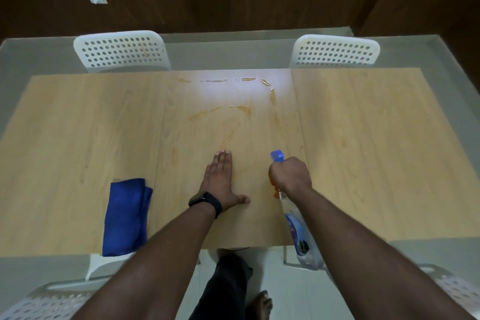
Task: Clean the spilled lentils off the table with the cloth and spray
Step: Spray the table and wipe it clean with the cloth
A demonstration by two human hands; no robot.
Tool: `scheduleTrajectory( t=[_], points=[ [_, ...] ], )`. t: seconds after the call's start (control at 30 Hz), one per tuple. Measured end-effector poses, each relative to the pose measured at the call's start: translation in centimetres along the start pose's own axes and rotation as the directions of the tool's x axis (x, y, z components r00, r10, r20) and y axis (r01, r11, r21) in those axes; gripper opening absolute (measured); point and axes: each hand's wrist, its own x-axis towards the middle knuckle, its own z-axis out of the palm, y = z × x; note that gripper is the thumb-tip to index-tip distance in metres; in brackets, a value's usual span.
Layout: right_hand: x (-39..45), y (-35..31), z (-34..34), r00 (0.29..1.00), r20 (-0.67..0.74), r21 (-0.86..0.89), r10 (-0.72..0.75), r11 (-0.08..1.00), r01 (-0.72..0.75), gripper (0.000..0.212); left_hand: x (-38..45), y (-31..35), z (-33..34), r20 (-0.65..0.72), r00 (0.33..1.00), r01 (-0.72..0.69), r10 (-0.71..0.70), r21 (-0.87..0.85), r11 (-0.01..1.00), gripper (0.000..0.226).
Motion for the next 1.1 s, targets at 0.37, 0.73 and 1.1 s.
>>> scheduleTrajectory(
  t=[0.37,0.73,1.1],
  points=[
    [0.3,-1.6,-1.9,0.999,0.021,0.091,-0.041,0.995,0.039,0.025,0.6,2.8,0.5,0.035,0.999,-0.036,0.034,0.063,0.997,0.147],
    [-1.4,-2.9,1.8,0.976,0.146,-0.004,-0.164,0.986,0.166,0.019,-1.7,-1.5,0.1,-0.049,0.987,0.155,-0.153,0.049,0.987,0.143],
    [-3.9,-9.1,3.7,0.809,0.197,0.207,-0.554,0.830,0.518,0.013,-4.9,-6.7,-3.7,-0.138,0.968,0.215,-0.210,0.024,0.976,0.113]
  ],
)
